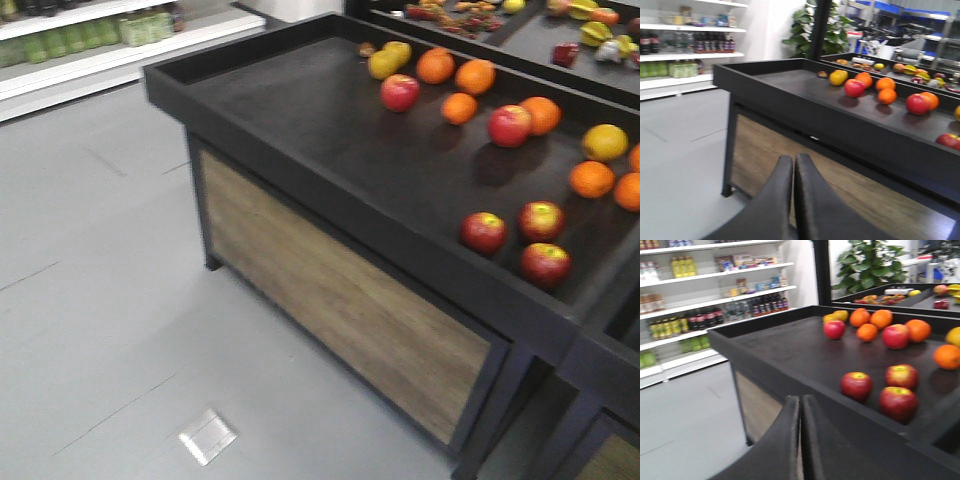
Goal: Pick three apples into basket with both arms
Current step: 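Drive up to the table holding the light-blue basket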
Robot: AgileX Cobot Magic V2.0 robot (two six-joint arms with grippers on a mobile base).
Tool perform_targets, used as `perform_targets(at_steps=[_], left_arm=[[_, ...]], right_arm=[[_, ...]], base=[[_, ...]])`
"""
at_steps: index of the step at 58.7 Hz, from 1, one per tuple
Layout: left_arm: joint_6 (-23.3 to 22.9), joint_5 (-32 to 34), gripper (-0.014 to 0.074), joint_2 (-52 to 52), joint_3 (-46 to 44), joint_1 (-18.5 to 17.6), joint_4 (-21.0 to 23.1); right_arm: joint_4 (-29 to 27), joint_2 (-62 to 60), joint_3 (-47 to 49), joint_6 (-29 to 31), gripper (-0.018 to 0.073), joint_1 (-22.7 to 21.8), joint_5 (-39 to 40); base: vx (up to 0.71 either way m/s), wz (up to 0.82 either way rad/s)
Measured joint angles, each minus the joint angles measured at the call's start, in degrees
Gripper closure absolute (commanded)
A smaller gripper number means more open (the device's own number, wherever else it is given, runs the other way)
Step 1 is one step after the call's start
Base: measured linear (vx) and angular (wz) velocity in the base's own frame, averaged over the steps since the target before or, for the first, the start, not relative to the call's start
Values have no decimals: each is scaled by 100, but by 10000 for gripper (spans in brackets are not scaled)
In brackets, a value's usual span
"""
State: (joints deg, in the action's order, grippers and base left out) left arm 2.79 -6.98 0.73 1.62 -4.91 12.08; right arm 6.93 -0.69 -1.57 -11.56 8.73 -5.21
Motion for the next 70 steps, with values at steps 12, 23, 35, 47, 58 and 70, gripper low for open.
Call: perform_targets(at_steps=[12,23,35,47,58,70], left_arm=[[0,0,602,0,0,0,0],[0,0,602,0,0,0,0],[0,0,602,0,0,0,0],[0,0,602,0,0,0,0],[0,0,602,0,0,0,0],[0,0,602,0,0,0,0]], right_arm=[[0,0,0,0,567,0,0],[0,0,0,0,567,0,0],[0,0,0,0,567,0,0],[0,0,0,0,567,0,0],[0,0,0,0,567,0,0],[0,0,0,0,567,0,0]], base=[[13,-51],[12,-45],[10,-39],[9,-37],[11,-44],[11,-45]])
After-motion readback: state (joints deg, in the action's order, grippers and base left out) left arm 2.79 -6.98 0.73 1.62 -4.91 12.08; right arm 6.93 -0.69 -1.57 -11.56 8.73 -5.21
